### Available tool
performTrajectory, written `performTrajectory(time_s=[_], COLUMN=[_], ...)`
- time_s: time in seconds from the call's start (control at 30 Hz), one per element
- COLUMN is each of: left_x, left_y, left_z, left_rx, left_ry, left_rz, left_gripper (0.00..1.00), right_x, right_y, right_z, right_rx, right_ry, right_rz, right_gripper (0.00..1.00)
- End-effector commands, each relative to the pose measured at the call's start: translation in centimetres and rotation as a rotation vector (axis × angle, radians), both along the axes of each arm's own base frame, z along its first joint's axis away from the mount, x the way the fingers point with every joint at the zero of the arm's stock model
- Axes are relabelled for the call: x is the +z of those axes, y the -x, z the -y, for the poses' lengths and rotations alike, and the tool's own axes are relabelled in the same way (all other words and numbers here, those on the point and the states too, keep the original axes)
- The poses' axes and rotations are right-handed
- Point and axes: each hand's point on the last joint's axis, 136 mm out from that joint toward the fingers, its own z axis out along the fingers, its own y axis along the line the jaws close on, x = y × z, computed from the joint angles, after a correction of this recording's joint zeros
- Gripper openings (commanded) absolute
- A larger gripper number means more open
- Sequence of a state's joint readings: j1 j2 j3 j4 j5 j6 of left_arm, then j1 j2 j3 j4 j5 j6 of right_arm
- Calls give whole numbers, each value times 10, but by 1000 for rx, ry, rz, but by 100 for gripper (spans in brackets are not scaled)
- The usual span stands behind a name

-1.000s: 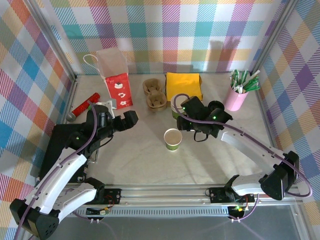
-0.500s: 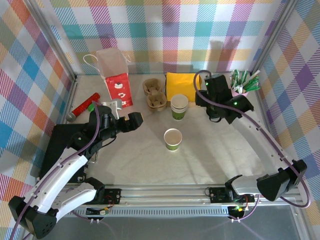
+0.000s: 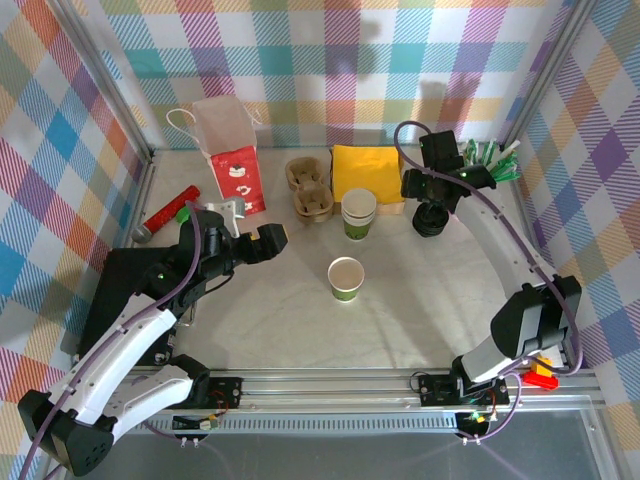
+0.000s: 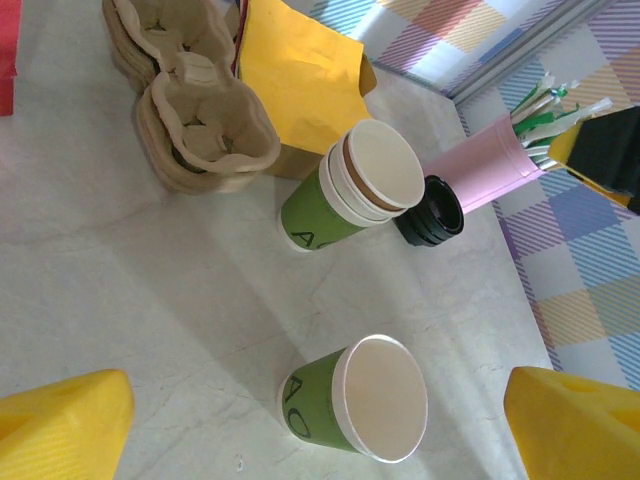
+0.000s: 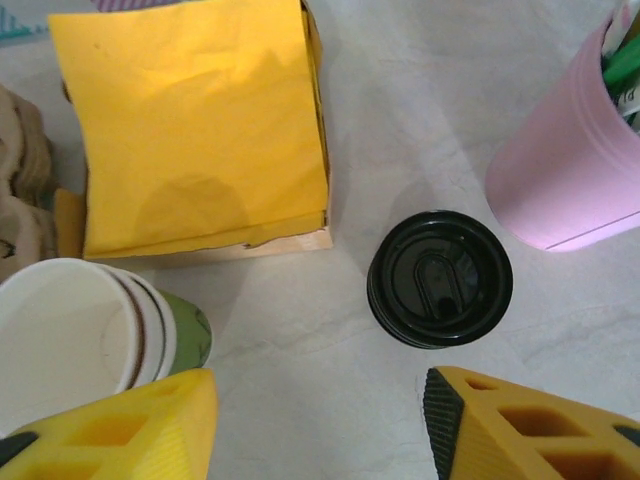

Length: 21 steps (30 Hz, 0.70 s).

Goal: Pack the takeout coffee

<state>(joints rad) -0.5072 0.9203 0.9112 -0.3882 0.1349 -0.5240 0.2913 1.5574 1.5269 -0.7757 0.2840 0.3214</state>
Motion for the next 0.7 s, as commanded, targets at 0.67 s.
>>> performTrajectory(time_s=[0.67], left_x=[5], left_y=[3], left_z=[6], left_rx=[-24], left_ry=[11], left_rz=[21], left_gripper=[95], right_x=[-121], right_y=[-36], right_z=[25], right_rx=[-80], right_ry=[-4], right_rz=[-247], right_gripper=[50])
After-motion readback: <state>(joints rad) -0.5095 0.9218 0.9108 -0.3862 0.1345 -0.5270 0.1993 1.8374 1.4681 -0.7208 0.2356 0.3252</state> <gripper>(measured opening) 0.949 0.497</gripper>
